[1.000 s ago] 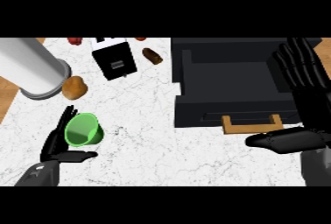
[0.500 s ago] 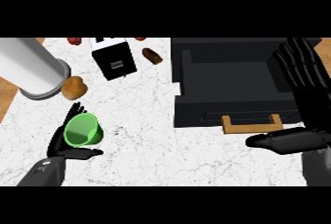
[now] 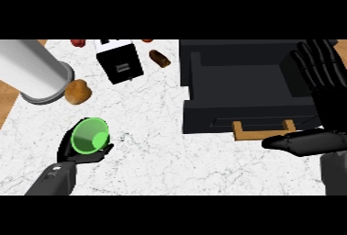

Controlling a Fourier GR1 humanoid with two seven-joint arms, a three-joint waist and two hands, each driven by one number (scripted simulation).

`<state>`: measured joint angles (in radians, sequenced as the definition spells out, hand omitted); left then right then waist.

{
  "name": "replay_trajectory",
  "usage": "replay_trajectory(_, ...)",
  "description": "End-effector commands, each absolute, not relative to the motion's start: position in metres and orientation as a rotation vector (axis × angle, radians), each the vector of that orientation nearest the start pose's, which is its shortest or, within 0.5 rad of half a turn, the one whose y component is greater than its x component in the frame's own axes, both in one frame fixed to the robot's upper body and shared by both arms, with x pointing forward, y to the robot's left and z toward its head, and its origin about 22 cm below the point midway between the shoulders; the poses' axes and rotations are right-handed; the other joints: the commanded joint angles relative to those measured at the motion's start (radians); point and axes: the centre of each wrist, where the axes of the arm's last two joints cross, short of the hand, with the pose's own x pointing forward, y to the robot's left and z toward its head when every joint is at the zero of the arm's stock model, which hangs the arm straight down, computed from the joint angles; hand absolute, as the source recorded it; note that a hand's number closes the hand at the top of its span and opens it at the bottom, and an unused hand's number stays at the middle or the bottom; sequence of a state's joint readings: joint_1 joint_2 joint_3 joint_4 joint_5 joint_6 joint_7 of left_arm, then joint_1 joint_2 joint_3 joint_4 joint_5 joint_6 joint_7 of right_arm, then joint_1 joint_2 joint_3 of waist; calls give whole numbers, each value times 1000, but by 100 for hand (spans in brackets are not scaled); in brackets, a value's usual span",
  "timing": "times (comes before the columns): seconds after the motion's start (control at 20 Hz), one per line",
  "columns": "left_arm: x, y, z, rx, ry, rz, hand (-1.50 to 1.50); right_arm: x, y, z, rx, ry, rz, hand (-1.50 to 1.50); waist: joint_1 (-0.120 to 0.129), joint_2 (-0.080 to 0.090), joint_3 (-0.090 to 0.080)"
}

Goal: Pick up the cup, place it into the drawer and close the drawer

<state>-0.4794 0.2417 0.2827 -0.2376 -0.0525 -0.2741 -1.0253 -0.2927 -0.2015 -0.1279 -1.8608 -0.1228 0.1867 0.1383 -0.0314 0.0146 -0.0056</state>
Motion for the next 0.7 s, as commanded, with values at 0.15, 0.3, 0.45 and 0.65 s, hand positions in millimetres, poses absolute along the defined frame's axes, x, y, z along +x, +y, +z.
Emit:
replay_trajectory(0.15,289,312,-126,172,-1977,36,150,277,-270,160,71,-1997,282,-150,-2,-1,1)
replay_trajectory(0.3,283,281,-139,276,-1974,128,150,283,-269,159,30,-1986,267,-150,14,-3,2)
replay_trajectory(0.45,289,274,-136,182,-2036,267,150,280,-266,163,68,-2000,265,-150,9,-5,2)
replay_trajectory(0.65,332,268,-98,-57,-2116,215,150,278,-269,154,45,-1990,266,-150,13,-11,4)
